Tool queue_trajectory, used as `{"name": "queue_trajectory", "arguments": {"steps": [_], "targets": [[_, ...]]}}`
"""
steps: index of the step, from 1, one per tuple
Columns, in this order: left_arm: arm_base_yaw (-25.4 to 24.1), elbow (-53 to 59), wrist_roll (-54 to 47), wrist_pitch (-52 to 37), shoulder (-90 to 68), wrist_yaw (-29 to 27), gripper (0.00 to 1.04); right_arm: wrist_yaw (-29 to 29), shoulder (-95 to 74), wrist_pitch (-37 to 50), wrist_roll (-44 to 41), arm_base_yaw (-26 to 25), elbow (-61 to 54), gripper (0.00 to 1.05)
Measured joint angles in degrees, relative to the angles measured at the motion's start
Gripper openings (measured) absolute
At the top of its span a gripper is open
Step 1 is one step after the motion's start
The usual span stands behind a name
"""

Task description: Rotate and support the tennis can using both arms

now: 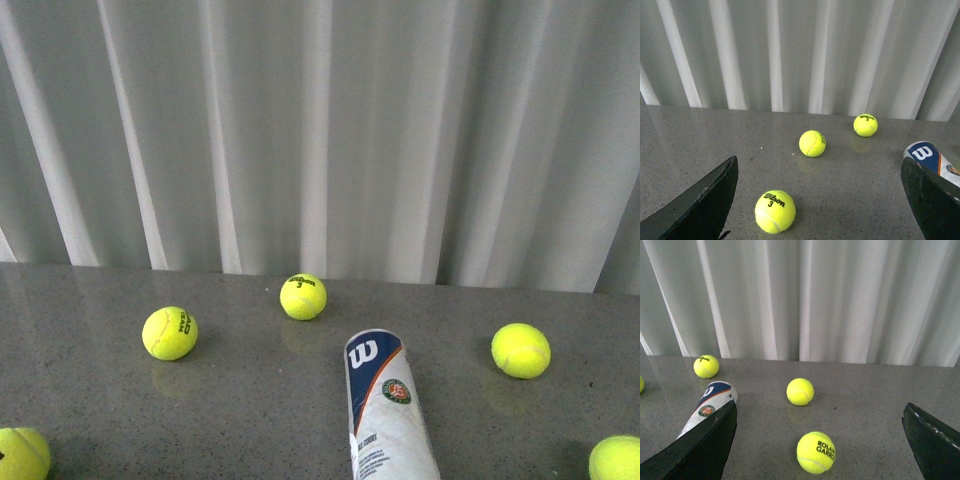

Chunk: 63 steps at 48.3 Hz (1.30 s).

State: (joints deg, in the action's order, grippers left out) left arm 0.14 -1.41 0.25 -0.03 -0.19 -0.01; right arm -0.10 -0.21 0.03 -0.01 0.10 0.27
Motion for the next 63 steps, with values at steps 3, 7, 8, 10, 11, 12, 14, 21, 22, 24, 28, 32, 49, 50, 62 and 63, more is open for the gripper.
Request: {"name": "queue_trajectory", "arguments": {"steps": [3, 7, 8, 10, 11, 12, 14, 21, 22, 24, 28, 32, 49, 50, 62, 63], "targets": [[0.0, 0.0, 0.0, 0.0, 0.0, 0.0, 0.98, 0.0, 0.0, 0.0, 0.0, 0.0, 0.0, 0.98], [0.0, 0.0, 0.0, 0.0, 0.0, 0.0, 0.98, 0.0, 0.0, 0.0, 0.0, 0.0, 0.0, 0.98], [0.0, 0.0, 0.0, 0.0, 0.0, 0.0, 0.98, 0.0, 0.0, 0.0, 0.0, 0.0, 0.0, 0.98], [0.0, 0.0, 0.0, 0.0, 0.0, 0.0, 0.98, 0.0, 0.0, 0.0, 0.0, 0.0, 0.0, 0.98], [0.0, 0.0, 0.0, 0.0, 0.0, 0.0, 0.98, 0.0, 0.0, 0.0, 0.0, 0.0, 0.0, 0.98], [0.0, 0.0, 0.0, 0.0, 0.0, 0.0, 0.98, 0.0, 0.0, 0.0, 0.0, 0.0, 0.0, 0.98], [0.0, 0.0, 0.0, 0.0, 0.0, 0.0, 0.98, 0.0, 0.0, 0.0, 0.0, 0.0, 0.0, 0.98], [0.0, 0.0, 0.0, 0.0, 0.0, 0.0, 0.98, 0.0, 0.0, 0.0, 0.0, 0.0, 0.0, 0.98], [0.0, 0.0, 0.0, 0.0, 0.0, 0.0, 0.98, 0.0, 0.0, 0.0, 0.0, 0.0, 0.0, 0.98], [0.0, 0.0, 0.0, 0.0, 0.0, 0.0, 0.98, 0.0, 0.0, 0.0, 0.0, 0.0, 0.0, 0.98], [0.0, 0.0, 0.0, 0.0, 0.0, 0.0, 0.98, 0.0, 0.0, 0.0, 0.0, 0.0, 0.0, 0.98], [0.0, 0.0, 0.0, 0.0, 0.0, 0.0, 0.98, 0.0, 0.0, 0.0, 0.0, 0.0, 0.0, 0.98], [0.0, 0.0, 0.0, 0.0, 0.0, 0.0, 0.98, 0.0, 0.0, 0.0, 0.0, 0.0, 0.0, 0.98], [0.0, 0.0, 0.0, 0.0, 0.0, 0.0, 0.98, 0.0, 0.0, 0.0, 0.0, 0.0, 0.0, 0.98], [0.0, 0.0, 0.0, 0.0, 0.0, 0.0, 0.98, 0.0, 0.0, 0.0, 0.0, 0.0, 0.0, 0.98], [0.0, 0.0, 0.0, 0.0, 0.0, 0.0, 0.98, 0.0, 0.0, 0.0, 0.0, 0.0, 0.0, 0.98]]}}
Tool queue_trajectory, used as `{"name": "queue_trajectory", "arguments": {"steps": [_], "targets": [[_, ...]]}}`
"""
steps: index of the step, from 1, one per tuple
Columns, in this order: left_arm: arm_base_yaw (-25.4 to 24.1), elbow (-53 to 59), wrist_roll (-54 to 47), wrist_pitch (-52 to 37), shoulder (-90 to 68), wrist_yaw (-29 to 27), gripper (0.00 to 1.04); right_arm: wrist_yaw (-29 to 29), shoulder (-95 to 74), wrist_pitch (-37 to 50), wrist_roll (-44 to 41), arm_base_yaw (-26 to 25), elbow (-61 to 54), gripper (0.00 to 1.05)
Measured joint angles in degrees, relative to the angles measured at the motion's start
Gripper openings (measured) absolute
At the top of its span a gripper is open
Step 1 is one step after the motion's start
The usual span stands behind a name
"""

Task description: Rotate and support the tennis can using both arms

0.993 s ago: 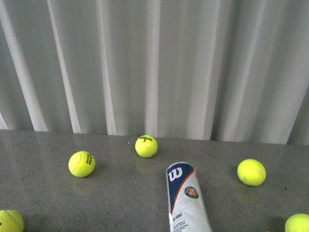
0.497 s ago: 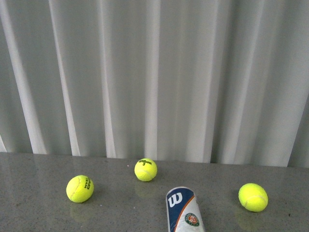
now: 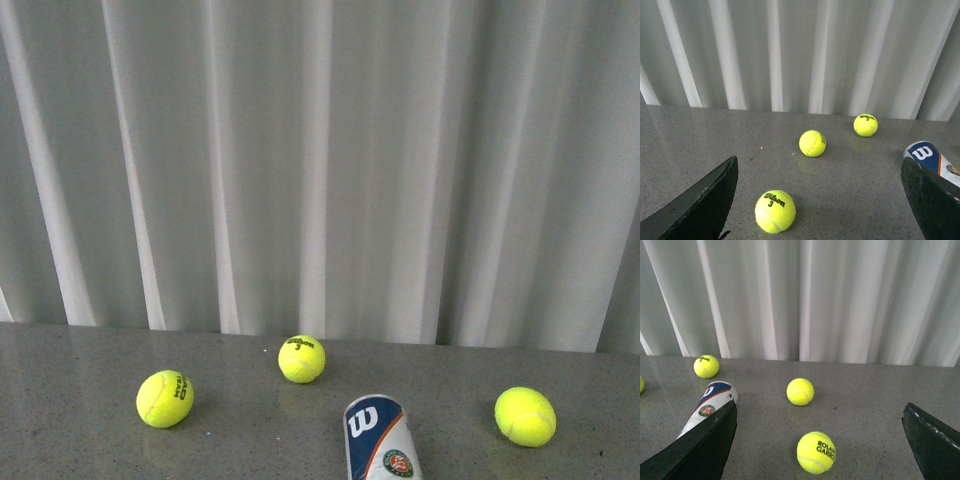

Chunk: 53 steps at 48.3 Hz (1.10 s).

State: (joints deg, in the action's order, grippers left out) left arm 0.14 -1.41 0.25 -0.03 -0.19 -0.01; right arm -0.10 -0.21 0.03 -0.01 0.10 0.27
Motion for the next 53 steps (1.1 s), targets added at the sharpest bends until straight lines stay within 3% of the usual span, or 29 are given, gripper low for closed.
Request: {"name": "queue_trajectory", "arguments": {"steps": [5, 11, 31, 42, 53], "targets": [[0.0, 0.0, 0.0, 0.0, 0.0, 0.0, 0.98, 0.0, 0.0, 0.0, 0.0, 0.0, 0.0, 0.98], [0.0, 0.0, 0.0, 0.0, 0.0, 0.0, 0.98, -9.6, -11.1, -9.5, 2.9, -2.0, 5.8, 0.98], [0.0, 0.0, 0.0, 0.0, 0.0, 0.0, 0.98, -13.7, -70.7, 0.4, 15.0, 11.0, 29.0, 0.98], [0.0, 0.0, 0.0, 0.0, 0.0, 0.0, 0.98, -14.4, -90.5, 1.3, 17.7, 16.2, 41.7, 0.98], [0.0, 0.0, 0.0, 0.0, 0.0, 0.0, 0.98, -14.3, -102.6, -1.0, 18.5, 17.4, 53.0, 0.98]]}}
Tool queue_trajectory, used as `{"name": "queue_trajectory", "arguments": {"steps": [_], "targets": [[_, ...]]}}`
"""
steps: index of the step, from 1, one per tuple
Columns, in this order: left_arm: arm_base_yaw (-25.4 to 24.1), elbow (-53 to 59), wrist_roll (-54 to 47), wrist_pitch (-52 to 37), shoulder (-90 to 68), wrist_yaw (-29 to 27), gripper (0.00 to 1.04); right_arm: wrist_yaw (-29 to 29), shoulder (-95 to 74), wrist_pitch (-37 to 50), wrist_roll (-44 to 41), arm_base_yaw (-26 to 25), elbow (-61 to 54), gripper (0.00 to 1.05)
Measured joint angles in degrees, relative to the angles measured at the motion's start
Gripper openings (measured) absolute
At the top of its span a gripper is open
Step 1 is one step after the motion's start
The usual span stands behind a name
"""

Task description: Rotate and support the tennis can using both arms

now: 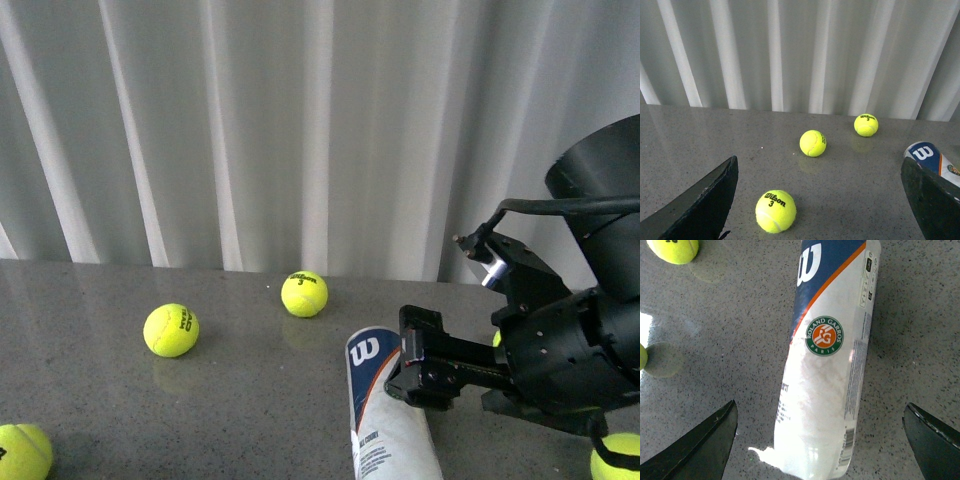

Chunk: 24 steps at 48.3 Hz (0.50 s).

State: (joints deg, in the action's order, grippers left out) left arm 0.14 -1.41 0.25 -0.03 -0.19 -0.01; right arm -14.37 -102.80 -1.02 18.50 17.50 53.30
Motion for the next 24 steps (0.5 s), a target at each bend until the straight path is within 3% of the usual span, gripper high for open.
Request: {"name": "queue_trajectory", "arguments": {"steps": [24], "targets": [[0.0, 0.0, 0.0, 0.0, 0.0, 0.0, 0.98, 2.3, -18.3, -5.9, 0.2, 0.7, 16.2, 0.98]]}}
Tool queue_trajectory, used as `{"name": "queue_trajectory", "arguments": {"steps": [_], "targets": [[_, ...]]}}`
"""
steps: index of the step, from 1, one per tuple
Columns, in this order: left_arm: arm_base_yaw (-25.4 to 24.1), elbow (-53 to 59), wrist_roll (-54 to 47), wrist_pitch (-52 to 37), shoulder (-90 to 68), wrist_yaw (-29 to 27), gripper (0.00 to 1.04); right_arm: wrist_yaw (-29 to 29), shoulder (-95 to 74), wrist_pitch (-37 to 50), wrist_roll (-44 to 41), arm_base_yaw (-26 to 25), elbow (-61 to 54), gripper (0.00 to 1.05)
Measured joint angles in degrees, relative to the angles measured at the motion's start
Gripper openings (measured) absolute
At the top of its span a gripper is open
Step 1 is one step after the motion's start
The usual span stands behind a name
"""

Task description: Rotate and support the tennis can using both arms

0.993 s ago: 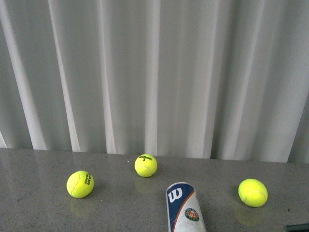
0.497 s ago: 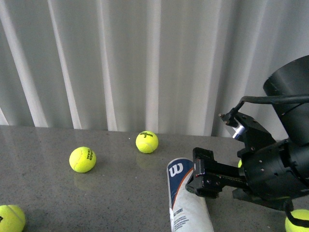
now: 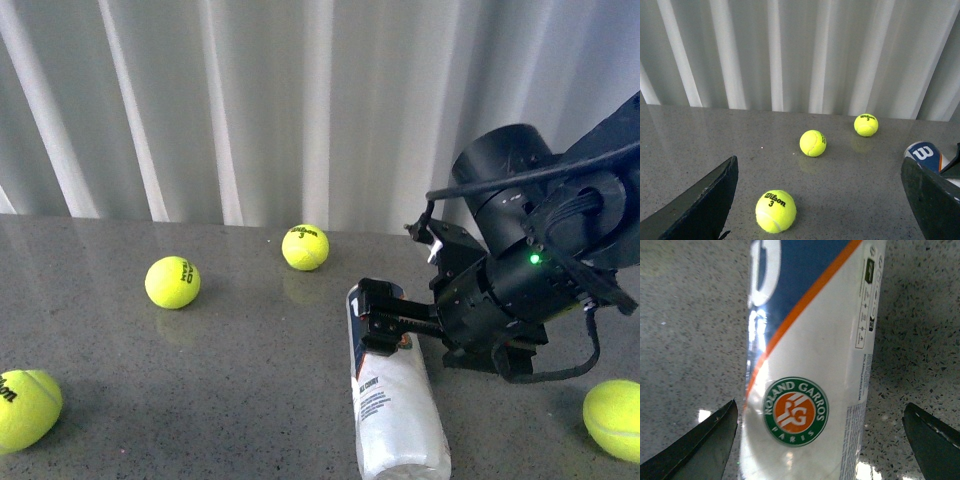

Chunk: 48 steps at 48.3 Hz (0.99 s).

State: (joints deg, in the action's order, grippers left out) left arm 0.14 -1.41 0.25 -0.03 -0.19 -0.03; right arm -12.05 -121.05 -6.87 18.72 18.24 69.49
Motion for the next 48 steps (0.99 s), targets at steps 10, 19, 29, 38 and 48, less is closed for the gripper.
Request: {"name": "queue_trajectory", "arguments": {"steps": [10, 19, 29, 38, 48], "targets": [[0.0, 0.0, 0.0, 0.0, 0.0, 0.0, 0.98, 0.6, -4.2, 0.7, -3.0, 0.8, 0.9, 0.96], [0.0, 0.0, 0.0, 0.0, 0.0, 0.0, 0.98, 1.5, -3.0, 2.6, -10.5, 0.4, -0.5, 0.65], [0.0, 0.0, 0.0, 0.0, 0.0, 0.0, 0.98, 0.5, 5.1, 5.3, -35.5, 0.0, -5.3, 0.40], [0.0, 0.0, 0.0, 0.0, 0.0, 0.0, 0.98, -0.8, 9.9, 10.6, -62.8, 0.7, -10.6, 0.28], [0.0, 0.0, 0.0, 0.0, 0.0, 0.0, 0.98, 1.6, 7.2, 12.0, -96.7, 1.2, -12.2, 0.17]]}}
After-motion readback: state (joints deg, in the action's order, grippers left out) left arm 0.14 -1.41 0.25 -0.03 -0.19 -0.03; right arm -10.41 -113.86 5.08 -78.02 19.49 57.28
